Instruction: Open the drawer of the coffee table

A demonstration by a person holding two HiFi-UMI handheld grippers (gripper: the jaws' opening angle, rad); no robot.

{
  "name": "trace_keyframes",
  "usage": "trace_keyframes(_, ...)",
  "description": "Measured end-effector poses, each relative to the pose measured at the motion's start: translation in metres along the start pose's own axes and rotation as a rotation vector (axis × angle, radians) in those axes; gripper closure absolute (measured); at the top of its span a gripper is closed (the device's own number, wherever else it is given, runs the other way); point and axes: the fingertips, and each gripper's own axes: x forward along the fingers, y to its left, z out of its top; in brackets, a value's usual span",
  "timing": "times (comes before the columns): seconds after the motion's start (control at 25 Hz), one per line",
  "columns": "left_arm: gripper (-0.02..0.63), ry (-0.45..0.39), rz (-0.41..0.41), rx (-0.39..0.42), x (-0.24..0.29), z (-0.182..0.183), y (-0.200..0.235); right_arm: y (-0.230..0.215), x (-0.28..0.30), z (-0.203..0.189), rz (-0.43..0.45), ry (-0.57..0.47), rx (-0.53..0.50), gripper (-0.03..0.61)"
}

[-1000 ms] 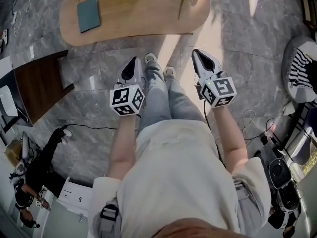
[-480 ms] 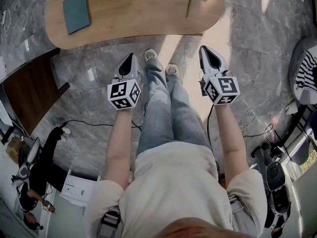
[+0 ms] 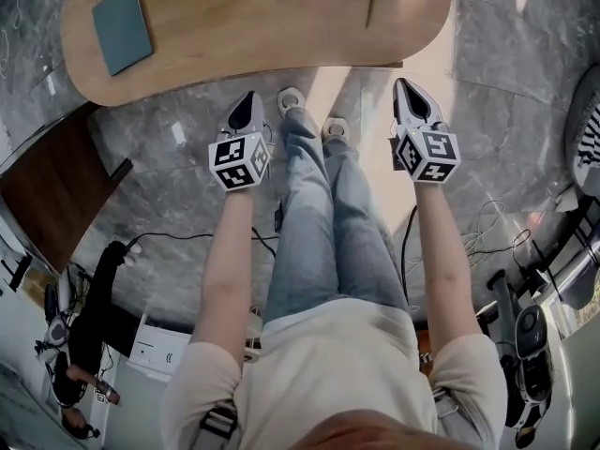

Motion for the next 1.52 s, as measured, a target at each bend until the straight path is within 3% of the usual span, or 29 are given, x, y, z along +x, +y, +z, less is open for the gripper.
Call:
trace_keyframes(0.36, 0.582, 0.079, 0.053, 0.018, 0.044, -0.028, 0.038, -0.023, 0.036, -0.052, -0.022, 0.100, -0.067, 0.555)
trace_keyframes(0.56, 0.443, 0.118, 0.073, 0.088, 0.058, -0.047, 0.058, -0.031, 0.055, -0.081, 0.002, 0.197, -0.083, 0.496)
trace_keyframes(0.92, 0.254, 0.120, 0.007, 0.162, 0.082, -0.045, 0.072, -0.054, 0.078, -0.111, -0.055, 0.324, -0.196, 0.344)
trace_keyframes(1.16, 0.216, 0.108, -0.012, 0.211, 0.098, -0.034, 0.070, -0.056, 0.091, -0.103, -0.071, 0.321, -0.268, 0.256)
trace_keyframes(1.52, 0.215, 0.138, -0.068, 0.208, 0.110, -0.034, 0.058, -0.050, 0.109, -0.087, -0.060, 0.317, -0.300, 0.252)
